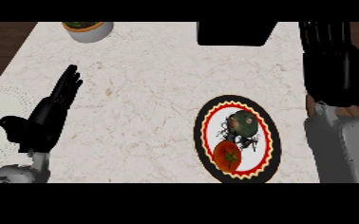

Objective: Pick the squash from the plate and place it in the bowl

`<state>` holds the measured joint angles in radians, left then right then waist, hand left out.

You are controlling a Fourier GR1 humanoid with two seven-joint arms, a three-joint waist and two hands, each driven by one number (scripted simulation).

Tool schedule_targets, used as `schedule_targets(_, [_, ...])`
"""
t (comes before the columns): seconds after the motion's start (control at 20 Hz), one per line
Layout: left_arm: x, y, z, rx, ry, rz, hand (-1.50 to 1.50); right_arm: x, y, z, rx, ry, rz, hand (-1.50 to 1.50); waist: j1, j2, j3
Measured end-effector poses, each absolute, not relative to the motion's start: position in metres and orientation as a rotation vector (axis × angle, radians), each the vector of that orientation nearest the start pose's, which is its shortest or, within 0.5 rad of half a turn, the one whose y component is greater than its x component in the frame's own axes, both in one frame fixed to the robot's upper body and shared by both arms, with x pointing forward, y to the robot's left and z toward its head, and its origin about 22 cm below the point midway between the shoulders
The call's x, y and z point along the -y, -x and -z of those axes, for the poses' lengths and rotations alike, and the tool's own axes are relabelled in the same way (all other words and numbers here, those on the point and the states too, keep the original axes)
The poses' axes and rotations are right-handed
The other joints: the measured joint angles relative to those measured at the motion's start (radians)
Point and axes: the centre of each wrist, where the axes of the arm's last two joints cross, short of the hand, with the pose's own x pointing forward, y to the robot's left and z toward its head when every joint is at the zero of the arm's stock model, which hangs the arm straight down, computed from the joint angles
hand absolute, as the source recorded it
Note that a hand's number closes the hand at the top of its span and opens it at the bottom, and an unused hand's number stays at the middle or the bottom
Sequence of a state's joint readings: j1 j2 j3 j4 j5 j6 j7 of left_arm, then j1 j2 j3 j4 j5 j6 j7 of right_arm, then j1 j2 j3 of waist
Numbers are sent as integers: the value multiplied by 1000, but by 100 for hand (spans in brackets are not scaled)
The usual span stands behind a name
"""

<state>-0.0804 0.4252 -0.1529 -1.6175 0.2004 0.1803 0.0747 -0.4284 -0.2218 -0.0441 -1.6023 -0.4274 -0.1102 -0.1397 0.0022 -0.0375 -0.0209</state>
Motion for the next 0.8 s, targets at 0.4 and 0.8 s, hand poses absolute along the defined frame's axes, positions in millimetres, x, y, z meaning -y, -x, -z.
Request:
schedule_targets(0.4, [-259,-261,-48,1616,-119,132,0,223,-301,-105,1900,-217,-665,-150,-7,29,12])
schedule_targets(0.8, [-229,-266,-37,1598,-80,104,0,258,-245,-1,2014,-279,-517,-150,-15,38,22])
